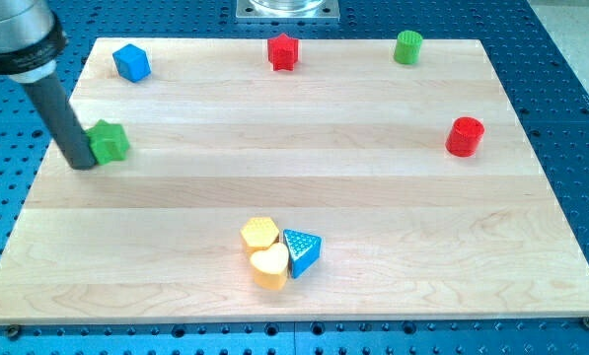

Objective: Move the green star diagonal to the yellow heart

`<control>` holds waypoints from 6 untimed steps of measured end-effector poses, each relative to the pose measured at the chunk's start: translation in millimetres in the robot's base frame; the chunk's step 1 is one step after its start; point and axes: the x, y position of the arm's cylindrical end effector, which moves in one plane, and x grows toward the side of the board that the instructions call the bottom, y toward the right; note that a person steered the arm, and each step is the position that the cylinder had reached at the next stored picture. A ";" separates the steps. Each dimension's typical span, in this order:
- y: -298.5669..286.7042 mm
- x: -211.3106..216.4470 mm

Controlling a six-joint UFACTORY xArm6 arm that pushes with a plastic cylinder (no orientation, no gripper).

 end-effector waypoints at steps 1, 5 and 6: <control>0.3 -17.6; 123.9 61.5; 98.7 68.5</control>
